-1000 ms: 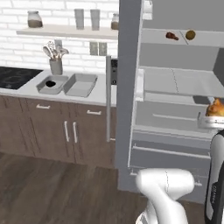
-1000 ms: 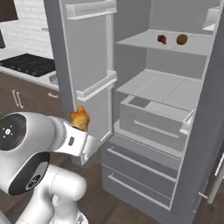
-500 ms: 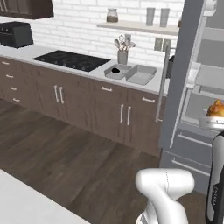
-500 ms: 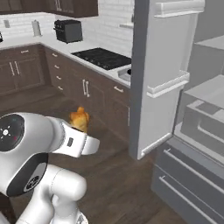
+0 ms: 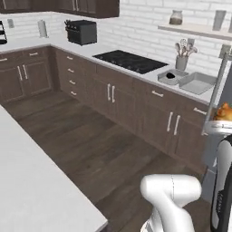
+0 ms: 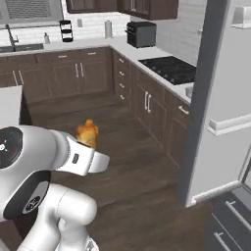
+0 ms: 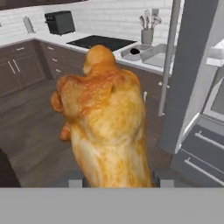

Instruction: Place one avocado and one chicken drumstick in each tupperware on the nearby counter, to pack two identical lunches.

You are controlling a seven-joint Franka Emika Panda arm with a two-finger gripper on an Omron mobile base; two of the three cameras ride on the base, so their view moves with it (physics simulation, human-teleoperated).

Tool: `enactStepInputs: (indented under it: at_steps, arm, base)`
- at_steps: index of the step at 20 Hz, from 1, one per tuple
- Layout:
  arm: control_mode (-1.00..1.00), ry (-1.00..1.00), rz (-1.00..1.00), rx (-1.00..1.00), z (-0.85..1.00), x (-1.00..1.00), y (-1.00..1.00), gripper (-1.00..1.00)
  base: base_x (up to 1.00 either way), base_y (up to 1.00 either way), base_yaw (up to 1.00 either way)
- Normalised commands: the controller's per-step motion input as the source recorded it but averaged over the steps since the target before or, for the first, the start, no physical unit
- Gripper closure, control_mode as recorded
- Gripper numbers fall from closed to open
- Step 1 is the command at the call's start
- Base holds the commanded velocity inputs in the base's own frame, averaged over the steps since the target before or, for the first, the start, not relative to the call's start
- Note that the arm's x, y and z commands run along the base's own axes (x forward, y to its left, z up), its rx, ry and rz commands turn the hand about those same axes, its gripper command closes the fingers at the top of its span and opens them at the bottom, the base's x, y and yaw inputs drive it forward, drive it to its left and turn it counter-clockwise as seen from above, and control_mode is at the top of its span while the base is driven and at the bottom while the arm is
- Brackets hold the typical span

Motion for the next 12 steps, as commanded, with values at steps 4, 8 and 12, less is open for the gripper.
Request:
enactStepInputs:
  at_steps: [4, 8, 12]
  arm:
    - [1.0, 0.0, 0.0, 0.0, 0.0, 0.0, 0.0, 1.0]
    - [1.0, 0.0, 0.0, 0.0, 0.0, 0.0, 0.0, 1.0]
    - [1.0, 0.0, 0.0, 0.0, 0.0, 0.0, 0.0, 1.0]
  base:
    - [0.73, -0.13, 0.63]
    - [0.83, -0.07, 0.61]
    - [0.98, 0.37, 0.38]
